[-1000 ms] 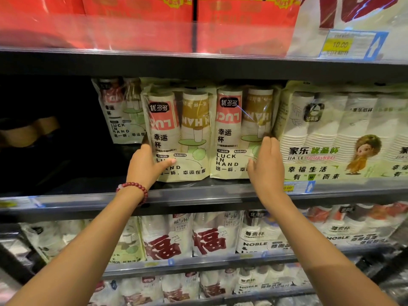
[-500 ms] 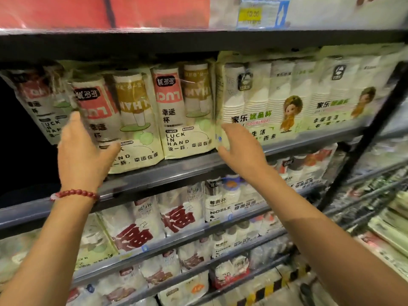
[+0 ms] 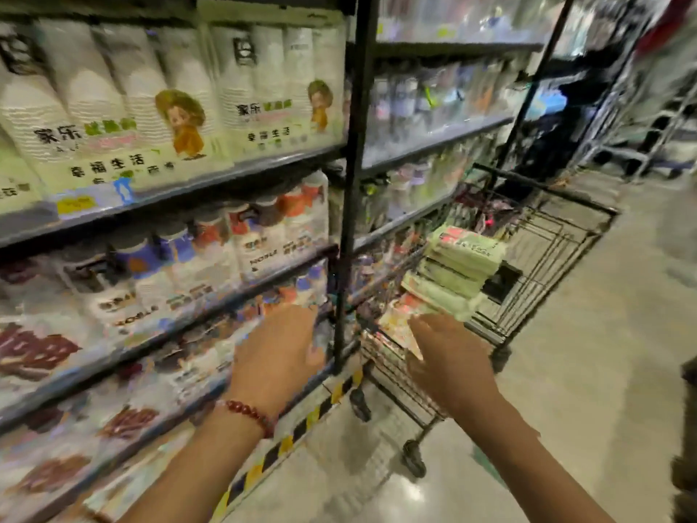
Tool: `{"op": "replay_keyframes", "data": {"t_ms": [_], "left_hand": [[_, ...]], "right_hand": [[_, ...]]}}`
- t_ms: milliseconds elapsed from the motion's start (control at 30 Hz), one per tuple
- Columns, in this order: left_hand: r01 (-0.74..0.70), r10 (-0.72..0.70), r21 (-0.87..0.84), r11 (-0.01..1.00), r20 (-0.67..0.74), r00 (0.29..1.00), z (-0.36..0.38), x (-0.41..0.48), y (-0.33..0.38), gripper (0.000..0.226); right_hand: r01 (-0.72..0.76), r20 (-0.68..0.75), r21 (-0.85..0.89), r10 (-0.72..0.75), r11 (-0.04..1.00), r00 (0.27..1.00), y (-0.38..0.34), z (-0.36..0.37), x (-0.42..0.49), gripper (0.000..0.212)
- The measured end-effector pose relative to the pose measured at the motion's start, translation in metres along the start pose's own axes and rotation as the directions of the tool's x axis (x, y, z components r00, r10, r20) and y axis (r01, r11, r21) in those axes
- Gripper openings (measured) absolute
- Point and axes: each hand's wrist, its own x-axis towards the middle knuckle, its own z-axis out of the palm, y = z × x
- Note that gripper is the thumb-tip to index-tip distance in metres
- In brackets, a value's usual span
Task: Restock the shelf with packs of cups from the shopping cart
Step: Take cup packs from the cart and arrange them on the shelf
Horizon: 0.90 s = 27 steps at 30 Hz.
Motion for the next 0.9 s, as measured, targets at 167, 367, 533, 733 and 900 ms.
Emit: {"op": "replay_keyframes", "data": {"t_ms": [167,367,533,733,900], "left_hand": [[-0.124,0.122,-0.002,0.992,0.182,0.976,0.073,0.029,0.14,0.043],[-0.197,0.183,0.009,0.98,0.327,0.927,0.137,0.055,0.234,0.043],[-0.179,0.163,0.015,0.984,0.344,0.925,0.177,0.1,0.274,0.044],[-0.109,0.099,0.009,0.994,0.355,0.93,0.218,0.188,0.3,0.053],[0.014,-0.023,0.027,1.0,0.388,0.921,0.229,0.268,0.315,0.049]], "right_hand": [[-0.151,0.08,-0.01,0.151,0.988,0.985,0.125,0.017,-0.052,0.028],[-0.192,0.073,-0.029,0.194,0.981,0.978,0.215,0.034,-0.069,0.038],[-0.169,0.134,-0.054,0.175,0.984,0.975,0.276,0.062,-0.046,0.037],[-0.109,0.257,-0.122,0.138,0.987,0.957,0.346,0.099,0.032,0.035],[0.034,0.302,-0.073,-0.01,0.997,0.953,0.397,0.115,0.124,0.02]]}}
